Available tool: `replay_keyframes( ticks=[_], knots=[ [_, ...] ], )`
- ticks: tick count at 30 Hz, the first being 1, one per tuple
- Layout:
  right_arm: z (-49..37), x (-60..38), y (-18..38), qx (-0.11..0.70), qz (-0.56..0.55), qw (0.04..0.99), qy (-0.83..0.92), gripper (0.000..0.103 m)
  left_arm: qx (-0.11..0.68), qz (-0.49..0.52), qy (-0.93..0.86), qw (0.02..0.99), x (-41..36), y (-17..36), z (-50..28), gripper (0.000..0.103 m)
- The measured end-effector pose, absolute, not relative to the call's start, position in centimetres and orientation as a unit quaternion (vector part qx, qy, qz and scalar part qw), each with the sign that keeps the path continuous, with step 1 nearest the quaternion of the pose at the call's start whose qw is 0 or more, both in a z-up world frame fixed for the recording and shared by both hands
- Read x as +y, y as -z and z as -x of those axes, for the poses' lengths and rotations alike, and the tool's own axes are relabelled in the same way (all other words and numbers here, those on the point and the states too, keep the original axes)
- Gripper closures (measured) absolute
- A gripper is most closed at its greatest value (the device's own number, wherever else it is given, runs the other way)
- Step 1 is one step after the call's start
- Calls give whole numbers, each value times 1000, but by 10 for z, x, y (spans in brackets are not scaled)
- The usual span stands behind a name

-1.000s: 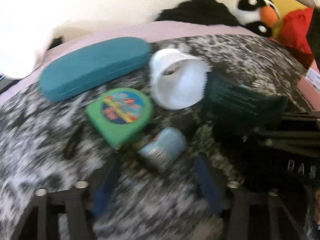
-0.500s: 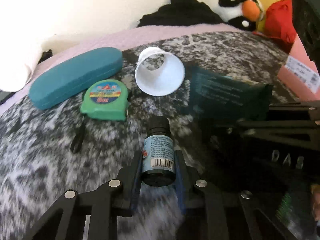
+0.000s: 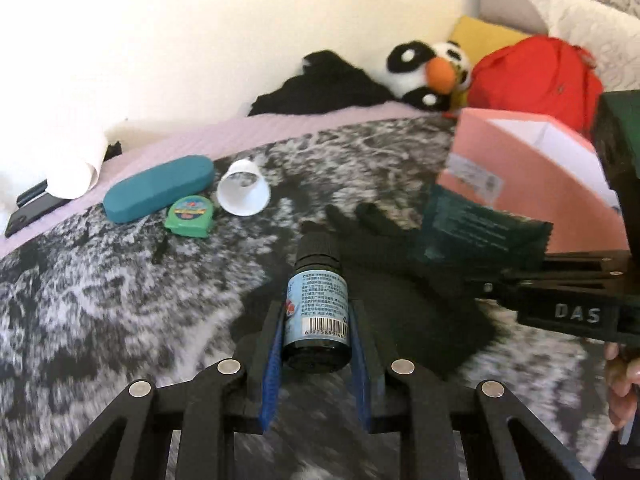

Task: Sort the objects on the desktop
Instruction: 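Carry the bottle and picture packet into the pink box and release both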

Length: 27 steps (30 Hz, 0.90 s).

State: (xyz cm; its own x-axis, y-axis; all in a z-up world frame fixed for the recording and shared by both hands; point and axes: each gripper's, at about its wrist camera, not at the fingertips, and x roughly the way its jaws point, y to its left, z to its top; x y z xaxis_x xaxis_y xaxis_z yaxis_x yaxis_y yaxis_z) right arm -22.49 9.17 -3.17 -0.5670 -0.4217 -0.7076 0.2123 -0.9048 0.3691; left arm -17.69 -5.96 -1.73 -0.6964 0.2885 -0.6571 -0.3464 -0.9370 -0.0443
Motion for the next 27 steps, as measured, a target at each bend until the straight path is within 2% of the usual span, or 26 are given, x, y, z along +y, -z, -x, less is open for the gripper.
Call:
replay_keyframes(
  ticks=[11,27],
  knots=[
    [117,148,-36,-91,-343,166,920,95,52,316,-921,221,24,-19,108,79],
    [48,313,-108,-155,-232,29,960,95,92,244,-906,333,192,-97,101,79]
  ],
)
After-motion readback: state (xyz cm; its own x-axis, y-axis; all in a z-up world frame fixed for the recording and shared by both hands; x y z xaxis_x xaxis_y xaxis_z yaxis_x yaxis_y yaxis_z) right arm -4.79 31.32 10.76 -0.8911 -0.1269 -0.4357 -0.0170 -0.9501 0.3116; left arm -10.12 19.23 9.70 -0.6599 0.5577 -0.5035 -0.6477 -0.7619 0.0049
